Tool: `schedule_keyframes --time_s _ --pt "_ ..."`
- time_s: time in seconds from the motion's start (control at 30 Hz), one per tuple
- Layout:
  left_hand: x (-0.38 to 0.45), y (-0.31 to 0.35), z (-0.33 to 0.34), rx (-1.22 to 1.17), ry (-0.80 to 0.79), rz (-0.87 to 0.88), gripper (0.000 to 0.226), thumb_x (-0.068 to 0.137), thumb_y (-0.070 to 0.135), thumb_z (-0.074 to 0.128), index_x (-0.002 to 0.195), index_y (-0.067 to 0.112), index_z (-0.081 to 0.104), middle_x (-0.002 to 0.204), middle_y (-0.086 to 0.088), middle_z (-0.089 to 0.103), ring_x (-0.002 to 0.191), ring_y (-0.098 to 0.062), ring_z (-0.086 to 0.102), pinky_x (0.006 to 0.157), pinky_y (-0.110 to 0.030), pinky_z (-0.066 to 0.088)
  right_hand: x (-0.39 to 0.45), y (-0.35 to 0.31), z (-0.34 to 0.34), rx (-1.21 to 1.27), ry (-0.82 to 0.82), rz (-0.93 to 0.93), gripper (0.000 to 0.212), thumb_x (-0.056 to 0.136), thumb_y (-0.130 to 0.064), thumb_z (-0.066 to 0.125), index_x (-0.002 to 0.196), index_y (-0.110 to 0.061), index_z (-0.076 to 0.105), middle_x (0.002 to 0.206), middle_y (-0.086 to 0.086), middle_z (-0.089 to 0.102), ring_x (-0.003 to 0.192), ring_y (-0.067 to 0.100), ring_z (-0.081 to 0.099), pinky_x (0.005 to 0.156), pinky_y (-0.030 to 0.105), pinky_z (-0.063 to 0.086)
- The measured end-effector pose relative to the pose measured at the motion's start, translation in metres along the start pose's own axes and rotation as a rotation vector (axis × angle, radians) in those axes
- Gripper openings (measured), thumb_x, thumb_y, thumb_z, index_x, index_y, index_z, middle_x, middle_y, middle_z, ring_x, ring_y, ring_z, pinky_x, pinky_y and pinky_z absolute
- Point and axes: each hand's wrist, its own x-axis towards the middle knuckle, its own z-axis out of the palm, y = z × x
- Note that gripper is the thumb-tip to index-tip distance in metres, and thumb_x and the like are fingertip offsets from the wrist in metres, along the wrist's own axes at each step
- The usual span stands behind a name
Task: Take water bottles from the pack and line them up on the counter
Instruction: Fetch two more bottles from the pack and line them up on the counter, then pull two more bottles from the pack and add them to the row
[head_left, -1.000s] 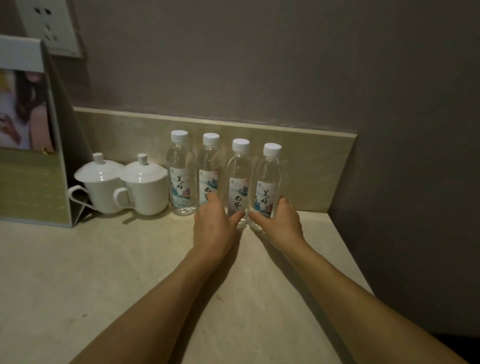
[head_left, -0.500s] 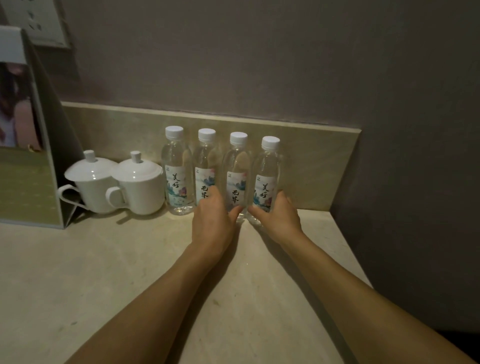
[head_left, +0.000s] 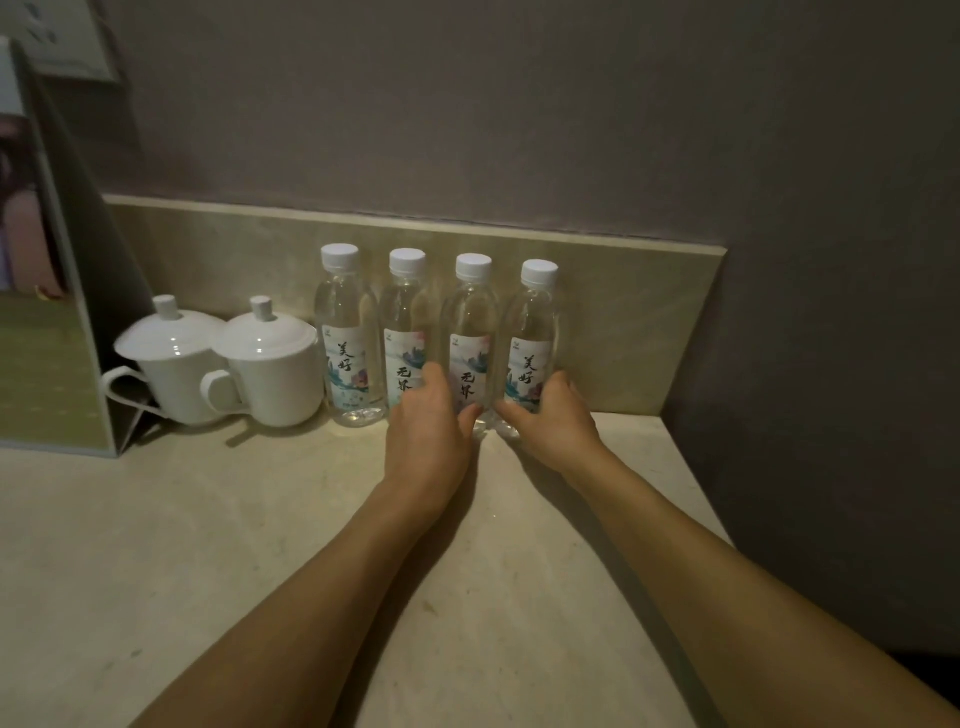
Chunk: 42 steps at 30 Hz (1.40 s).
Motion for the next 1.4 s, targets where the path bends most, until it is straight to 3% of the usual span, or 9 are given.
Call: schedule_keyframes --time_s 0.23,0.4,0.53,0.7,0.87,0.93,1.0,1.17,1.4 --pt "-0.003 0.002 -0.004 -0.016 -0.026 -0.038 0.027 0.092 0.027 0.065 0.110 0.011 0.053 0.101 -0.008 0.067 0.095 -0.025 0.065 0.084 -0.043 0.057 -0.005 -0.004 -0.002 0.043 -0.007 0.021 0.064 0.083 -0.037 0.072 0.130 -0.005 0.041 0.135 0.014 0.049 0.120 0.031 0.054 0.099 0.045 0.048" --pt "-0.007 0.008 -0.014 -0.069 -0.059 -0.081 0.017 0.094 0.030 0.062 0.100 0.015 0.057 0.085 0.003 0.061 0.087 -0.021 0.066 0.075 -0.032 0.054 -0.013 -0.007 -0.005 0.117 -0.024 0.066 0.064 0.082 -0.035 0.074 0.131 -0.008 0.042 0.135 0.013 0.050 0.121 0.031 0.054 0.100 0.048 0.047" --pt "-0.014 0.014 -0.024 -0.081 -0.066 -0.098 0.028 0.095 0.034 0.061 0.108 0.009 0.061 0.092 -0.007 0.069 0.085 -0.023 0.068 0.080 -0.040 0.058 -0.023 -0.008 -0.006 0.151 0.019 0.087 0.061 0.084 -0.035 0.071 0.130 -0.007 0.044 0.132 0.014 0.054 0.120 0.031 0.055 0.099 0.049 0.047" --pt "-0.025 0.022 -0.035 -0.112 -0.055 -0.053 0.030 0.096 0.032 0.057 0.109 0.007 0.065 0.092 -0.008 0.071 0.084 -0.023 0.067 0.081 -0.040 0.058 -0.038 -0.012 -0.009 0.152 0.042 0.090 0.050 0.089 -0.029 0.065 0.130 -0.009 0.045 0.130 0.012 0.055 0.117 0.030 0.056 0.097 0.049 0.049" --pt "-0.040 0.042 -0.028 -0.319 -0.088 -0.036 0.029 0.102 0.028 0.044 0.099 0.008 0.065 0.088 -0.011 0.071 0.083 -0.027 0.068 0.081 -0.049 0.057 -0.066 -0.011 -0.029 0.193 0.196 0.074 0.038 0.090 -0.033 0.061 0.121 -0.013 0.052 0.116 0.007 0.062 0.103 0.026 0.062 0.089 0.042 0.052" --pt "-0.049 0.055 -0.021 -0.408 -0.073 -0.035 0.036 0.104 0.027 0.036 0.098 0.004 0.063 0.090 -0.016 0.070 0.087 -0.034 0.066 0.083 -0.052 0.054 -0.078 -0.008 -0.044 0.234 0.240 0.020 0.019 0.089 -0.028 0.060 0.104 -0.015 0.060 0.098 0.003 0.067 0.091 0.023 0.065 0.079 0.035 0.053" --pt "-0.058 0.072 -0.014 -0.450 -0.074 -0.026 0.038 0.105 0.026 0.033 0.098 0.003 0.062 0.089 -0.018 0.070 0.089 -0.037 0.065 0.084 -0.052 0.052 -0.089 -0.003 -0.063 0.241 0.274 -0.034 0.006 0.088 -0.023 0.059 0.087 -0.017 0.061 0.084 0.003 0.069 0.081 0.022 0.065 0.074 0.036 0.052" --pt "-0.085 0.119 -0.007 -0.537 -0.130 -0.015 0.037 0.104 0.029 0.033 0.096 0.007 0.061 0.086 -0.012 0.072 0.089 -0.033 0.066 0.086 -0.051 0.052 -0.110 0.026 -0.124 0.304 0.392 -0.092 0.018 0.089 -0.019 0.057 0.074 -0.011 0.063 0.069 0.006 0.067 0.068 0.019 0.060 0.072 0.042 0.052" --pt "-0.126 0.200 0.025 -0.567 -0.226 0.072 0.036 0.104 0.030 0.032 0.095 0.016 0.063 0.083 -0.007 0.071 0.086 -0.028 0.067 0.088 -0.052 0.052 -0.151 0.106 -0.191 0.410 0.447 -0.091 0.023 0.089 -0.020 0.059 0.066 -0.018 0.060 0.058 -0.003 0.062 0.051 0.010 0.053 0.058 0.032 0.042"
